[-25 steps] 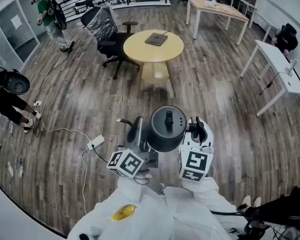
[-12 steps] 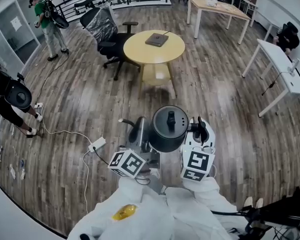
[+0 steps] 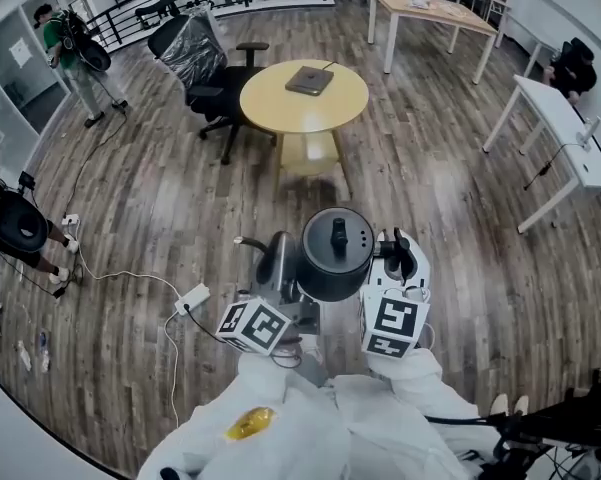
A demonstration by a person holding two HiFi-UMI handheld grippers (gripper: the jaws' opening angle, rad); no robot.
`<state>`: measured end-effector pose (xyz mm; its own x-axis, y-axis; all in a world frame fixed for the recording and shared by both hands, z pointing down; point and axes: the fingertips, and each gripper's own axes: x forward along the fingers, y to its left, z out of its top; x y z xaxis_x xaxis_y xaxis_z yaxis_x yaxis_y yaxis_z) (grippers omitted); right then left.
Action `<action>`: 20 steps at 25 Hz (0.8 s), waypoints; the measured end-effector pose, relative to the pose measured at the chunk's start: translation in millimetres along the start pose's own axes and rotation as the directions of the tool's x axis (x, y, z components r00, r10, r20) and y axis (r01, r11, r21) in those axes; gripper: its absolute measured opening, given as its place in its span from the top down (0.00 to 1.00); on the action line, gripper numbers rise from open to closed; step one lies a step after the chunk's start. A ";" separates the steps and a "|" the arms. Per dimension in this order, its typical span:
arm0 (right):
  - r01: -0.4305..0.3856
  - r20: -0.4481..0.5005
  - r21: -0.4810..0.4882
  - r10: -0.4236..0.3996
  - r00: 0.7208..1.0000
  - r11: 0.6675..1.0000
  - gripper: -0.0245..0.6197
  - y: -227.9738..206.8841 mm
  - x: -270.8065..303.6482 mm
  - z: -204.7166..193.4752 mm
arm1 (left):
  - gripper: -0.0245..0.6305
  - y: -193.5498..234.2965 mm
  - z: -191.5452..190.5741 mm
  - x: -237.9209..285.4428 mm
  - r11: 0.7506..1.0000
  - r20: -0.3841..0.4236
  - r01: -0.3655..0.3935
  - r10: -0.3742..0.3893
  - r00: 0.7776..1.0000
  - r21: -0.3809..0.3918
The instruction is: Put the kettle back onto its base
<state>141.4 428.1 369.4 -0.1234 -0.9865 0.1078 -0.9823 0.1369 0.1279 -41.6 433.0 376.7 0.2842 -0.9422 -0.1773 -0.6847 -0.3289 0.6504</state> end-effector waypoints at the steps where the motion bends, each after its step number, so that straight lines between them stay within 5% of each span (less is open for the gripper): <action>1: 0.000 0.002 -0.002 0.000 1.000 1.000 0.85 2.6 8.3 2.2 | 0.90 5.0 3.6 6.6 1.000 0.002 0.001 -0.001 1.000 -0.001; 20: 0.052 0.011 -0.012 -0.051 0.999 0.999 0.85 25.3 175.1 34.4 | 0.90 88.1 55.3 159.5 0.998 -0.001 0.061 -0.061 0.998 -0.010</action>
<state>90.0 255.7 357.6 -0.0742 -0.9931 0.0907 -0.9856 0.0869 0.1450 -93.7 250.2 364.9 0.3261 -0.9204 -0.2154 -0.6591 -0.3848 0.6462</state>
